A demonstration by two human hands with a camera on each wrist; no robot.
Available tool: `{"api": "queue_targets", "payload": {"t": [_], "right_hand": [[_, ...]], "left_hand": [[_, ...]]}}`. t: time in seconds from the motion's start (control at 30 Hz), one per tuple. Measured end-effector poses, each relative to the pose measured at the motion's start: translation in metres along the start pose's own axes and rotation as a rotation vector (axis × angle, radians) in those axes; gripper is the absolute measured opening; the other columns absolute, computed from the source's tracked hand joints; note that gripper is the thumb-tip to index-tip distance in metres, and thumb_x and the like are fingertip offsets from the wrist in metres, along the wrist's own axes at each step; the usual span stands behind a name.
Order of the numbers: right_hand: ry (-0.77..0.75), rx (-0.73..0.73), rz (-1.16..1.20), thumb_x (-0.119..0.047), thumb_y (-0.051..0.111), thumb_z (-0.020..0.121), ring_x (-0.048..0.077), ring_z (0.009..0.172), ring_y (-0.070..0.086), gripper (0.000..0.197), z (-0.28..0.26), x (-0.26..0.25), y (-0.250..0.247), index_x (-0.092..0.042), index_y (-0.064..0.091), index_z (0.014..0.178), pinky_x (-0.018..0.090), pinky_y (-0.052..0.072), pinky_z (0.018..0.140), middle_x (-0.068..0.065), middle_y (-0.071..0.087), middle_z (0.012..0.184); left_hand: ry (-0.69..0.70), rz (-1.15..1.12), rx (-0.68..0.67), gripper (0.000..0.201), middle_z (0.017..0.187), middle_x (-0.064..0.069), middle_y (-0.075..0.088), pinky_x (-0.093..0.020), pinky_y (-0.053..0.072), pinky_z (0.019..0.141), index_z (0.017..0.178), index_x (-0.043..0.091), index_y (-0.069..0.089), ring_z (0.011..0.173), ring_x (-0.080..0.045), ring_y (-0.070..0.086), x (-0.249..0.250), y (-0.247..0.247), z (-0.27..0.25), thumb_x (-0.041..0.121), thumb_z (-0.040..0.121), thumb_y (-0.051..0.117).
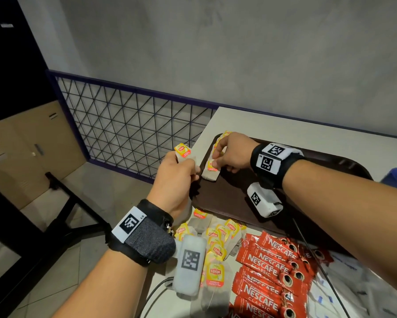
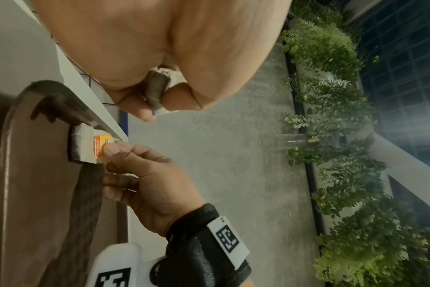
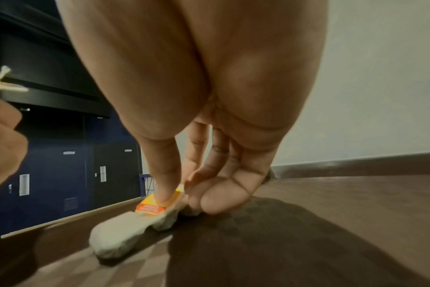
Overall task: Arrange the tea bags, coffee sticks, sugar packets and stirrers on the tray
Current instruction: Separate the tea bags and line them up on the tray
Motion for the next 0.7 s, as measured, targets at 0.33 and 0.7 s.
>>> {"api": "queue_targets", "payload": {"t": [0.33,0.7], "right_hand": [[-0.127,0.208,0.264,-0.018,0.072,0.094,0.015,0.059,0.061,0.006,-0.059,-0.01,-0.05,-0.015,0.076,0.09,0.033,0.056,0.061,0.002,0.068,0.068],[-0.205,0.235,0.472,-0.027,0.068,0.099,0.012,0.067,0.068,0.012,-0.137,0.005,-0.024,-0.021,0.076,0.105,0.031,0.059,0.064,0.003,0.076,0.088]], "left_hand": [[0.006,-0.066,-0.2,0.027,0.086,-0.014,0.073,-0.024,0.059,0.075,0.118,-0.004,0.061,0.08,-0.022,0.069,0.0,0.008,-0.005,-0.014,0.093,0.058],[-0.001,0.026,-0.535,0.018,0.095,-0.019,0.073,-0.03,0.062,0.08,0.104,-0.002,0.071,0.092,-0.028,0.073,0.001,0.026,-0.028,-0.012,0.092,0.061]]}}
Point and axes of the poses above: each hand's wrist, its own z-axis towards the middle knuckle, its own y-axis out of the palm, x = y × z, the point moved 4 cm from there along z, towards the middle knuckle
